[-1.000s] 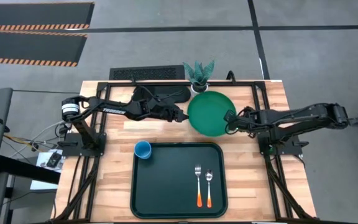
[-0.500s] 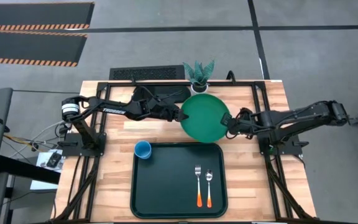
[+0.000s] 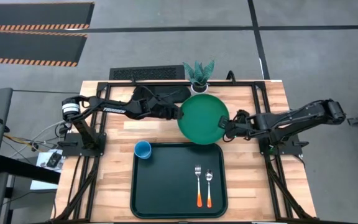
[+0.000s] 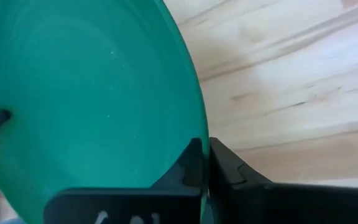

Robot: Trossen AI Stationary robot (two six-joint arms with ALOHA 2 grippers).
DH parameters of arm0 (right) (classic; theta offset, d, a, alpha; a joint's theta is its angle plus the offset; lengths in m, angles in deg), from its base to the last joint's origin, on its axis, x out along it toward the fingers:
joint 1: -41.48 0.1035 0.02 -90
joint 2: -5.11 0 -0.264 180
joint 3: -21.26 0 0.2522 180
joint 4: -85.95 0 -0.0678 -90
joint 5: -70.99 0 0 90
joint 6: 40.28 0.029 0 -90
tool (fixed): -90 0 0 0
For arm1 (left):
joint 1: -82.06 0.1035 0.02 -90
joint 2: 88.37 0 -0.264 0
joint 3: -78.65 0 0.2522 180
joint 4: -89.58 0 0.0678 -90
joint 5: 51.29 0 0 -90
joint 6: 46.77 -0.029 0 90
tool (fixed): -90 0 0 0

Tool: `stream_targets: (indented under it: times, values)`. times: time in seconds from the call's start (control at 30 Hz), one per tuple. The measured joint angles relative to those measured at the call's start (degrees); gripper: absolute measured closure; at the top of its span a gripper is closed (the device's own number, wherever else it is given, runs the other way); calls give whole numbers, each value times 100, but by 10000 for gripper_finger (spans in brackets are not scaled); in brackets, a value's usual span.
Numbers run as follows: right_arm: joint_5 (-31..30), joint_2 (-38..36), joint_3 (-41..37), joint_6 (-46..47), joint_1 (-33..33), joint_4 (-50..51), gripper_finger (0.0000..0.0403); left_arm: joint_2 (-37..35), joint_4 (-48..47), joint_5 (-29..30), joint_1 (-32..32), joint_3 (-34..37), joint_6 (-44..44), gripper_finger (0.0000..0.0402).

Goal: Pick and place plate/cup/fork/spoon on tray
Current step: Put the green plate on the bottom left of the serving tray

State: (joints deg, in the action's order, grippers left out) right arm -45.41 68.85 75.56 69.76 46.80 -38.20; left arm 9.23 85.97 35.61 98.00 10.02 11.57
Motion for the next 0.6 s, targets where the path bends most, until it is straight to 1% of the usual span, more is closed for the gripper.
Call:
stream_targets:
  times: [0.13, 0.33, 0.47, 0.6]
  values:
    - [65, 35, 0, -329, 0, -160, 366, 1, -177, 35, -13, 0, -20, 392]
    - [67, -34, 0, -854, 6, 11, 327, 1, -173, -87, -30, 0, -50, 399]
    - [80, -192, -7, -1154, 120, 26, 287, 1, -166, -91, -25, -3, -56, 400]
    - [89, -474, -9, -1514, 337, 35, 238, 1, -122, -181, -31, -11, -60, 401]
